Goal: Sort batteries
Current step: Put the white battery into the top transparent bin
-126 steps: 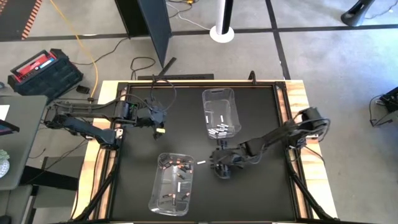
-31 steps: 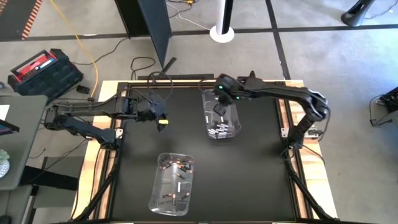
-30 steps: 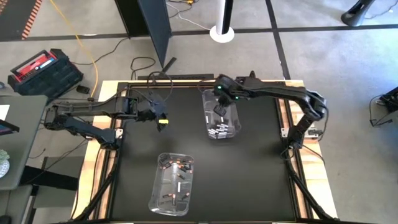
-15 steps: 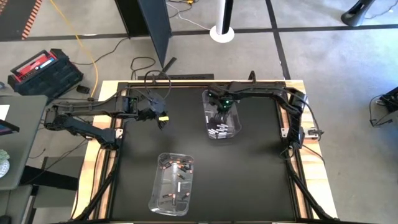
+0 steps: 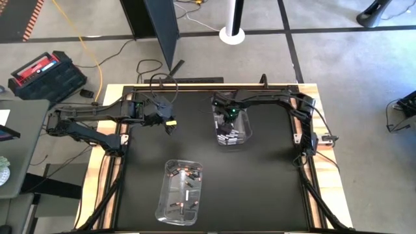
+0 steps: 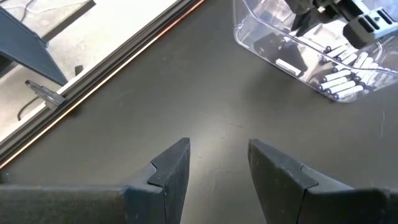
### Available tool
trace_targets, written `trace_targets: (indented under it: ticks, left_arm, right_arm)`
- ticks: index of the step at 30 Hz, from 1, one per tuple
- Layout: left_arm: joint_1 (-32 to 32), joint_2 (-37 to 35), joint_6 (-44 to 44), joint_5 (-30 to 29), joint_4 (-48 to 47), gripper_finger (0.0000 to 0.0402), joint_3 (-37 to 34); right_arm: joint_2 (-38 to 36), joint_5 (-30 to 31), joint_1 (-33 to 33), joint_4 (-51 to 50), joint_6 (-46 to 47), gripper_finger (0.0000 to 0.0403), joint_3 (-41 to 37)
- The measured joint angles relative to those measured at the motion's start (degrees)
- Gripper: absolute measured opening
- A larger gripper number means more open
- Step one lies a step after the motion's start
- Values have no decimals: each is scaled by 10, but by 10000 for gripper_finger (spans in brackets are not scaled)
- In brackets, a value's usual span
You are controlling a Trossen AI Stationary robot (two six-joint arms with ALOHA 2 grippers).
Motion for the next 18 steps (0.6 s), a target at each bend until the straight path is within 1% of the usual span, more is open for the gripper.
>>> trace_targets:
  ticks: [8,11,14,18]
  left_arm:
    - [0,0,0,0,-3,157,0]
    - [0,0,0,1,-4,157,0]
    - [0,0,0,3,-5,157,0]
    - [0,0,0,3,-5,157,0]
  right_arm:
    - [20,1,0,-13,6,32,1]
    - [20,1,0,-13,11,38,1]
    - [17,1,0,-16,11,56,0]
    - [16,0,0,-42,22,96,13]
